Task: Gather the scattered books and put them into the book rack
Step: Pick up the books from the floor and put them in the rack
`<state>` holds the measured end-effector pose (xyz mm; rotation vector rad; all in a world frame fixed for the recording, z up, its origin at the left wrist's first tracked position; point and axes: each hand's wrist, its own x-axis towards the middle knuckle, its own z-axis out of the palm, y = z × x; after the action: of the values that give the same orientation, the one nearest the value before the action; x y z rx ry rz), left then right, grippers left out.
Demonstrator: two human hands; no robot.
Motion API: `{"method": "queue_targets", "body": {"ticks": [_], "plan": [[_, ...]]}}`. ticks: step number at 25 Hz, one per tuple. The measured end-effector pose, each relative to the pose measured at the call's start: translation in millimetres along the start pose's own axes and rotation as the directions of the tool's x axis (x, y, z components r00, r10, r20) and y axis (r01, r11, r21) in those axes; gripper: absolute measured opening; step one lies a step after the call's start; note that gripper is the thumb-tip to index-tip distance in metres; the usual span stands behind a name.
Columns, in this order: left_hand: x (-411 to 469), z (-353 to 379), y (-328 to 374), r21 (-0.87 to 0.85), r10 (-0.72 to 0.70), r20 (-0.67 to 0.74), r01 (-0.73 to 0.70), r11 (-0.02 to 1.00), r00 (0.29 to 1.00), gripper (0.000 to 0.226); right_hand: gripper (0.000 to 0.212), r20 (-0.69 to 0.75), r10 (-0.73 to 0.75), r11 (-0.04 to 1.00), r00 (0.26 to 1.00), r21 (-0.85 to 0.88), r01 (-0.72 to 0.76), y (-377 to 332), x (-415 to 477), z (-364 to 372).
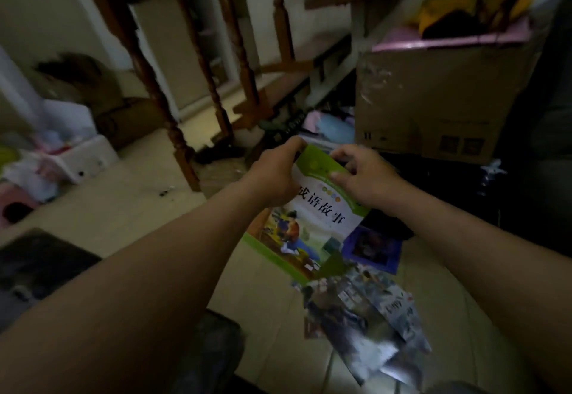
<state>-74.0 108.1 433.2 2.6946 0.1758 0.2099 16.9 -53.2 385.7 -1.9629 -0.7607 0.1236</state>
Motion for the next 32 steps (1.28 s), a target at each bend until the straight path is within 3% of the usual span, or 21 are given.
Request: {"method": "queue_targets", "body": {"ticks": [6,9,14,24,28,32], "plan": [[-85,-130,24,-0.118,-0.102,-0.227,0.076,0.99,0.969,0.051,0.017,-0.075,-0.162,0.967,0.984,-0.21,0.143,-150,-26,-9],[-127,-180,31,-0.164,-0.154,-0.245,0.116,0.98,0.957,0.053,0.018,-0.084,-0.254,0.938,0.964,-0.265,0.224,-211,-44,-8],[-211,-247,33,-0.086,-0.145,-0.292,0.125,0.988,0.945,0.075,0.022,-0.011,-0.388,0.882,0.922,-0.294,0.367,-297,-71,17],[-382,-342,3,-0.023,-0.32,-0.433,0.344,0.939,0.843,0.063,0.027,0.142,-0.667,0.68,0.732,-0.287,0.675,-444,-140,114],[-435,-361,-17,0.138,-0.394,-0.441,0.494,0.858,0.806,0.059,0.023,0.198,-0.725,0.611,0.659,-0.258,0.749,-473,-164,167],[-482,-363,-41,0.171,-0.493,-0.414,0.597,0.784,0.765,0.053,0.032,0.271,-0.754,0.545,0.598,-0.25,0.8,-487,-185,222]]}}
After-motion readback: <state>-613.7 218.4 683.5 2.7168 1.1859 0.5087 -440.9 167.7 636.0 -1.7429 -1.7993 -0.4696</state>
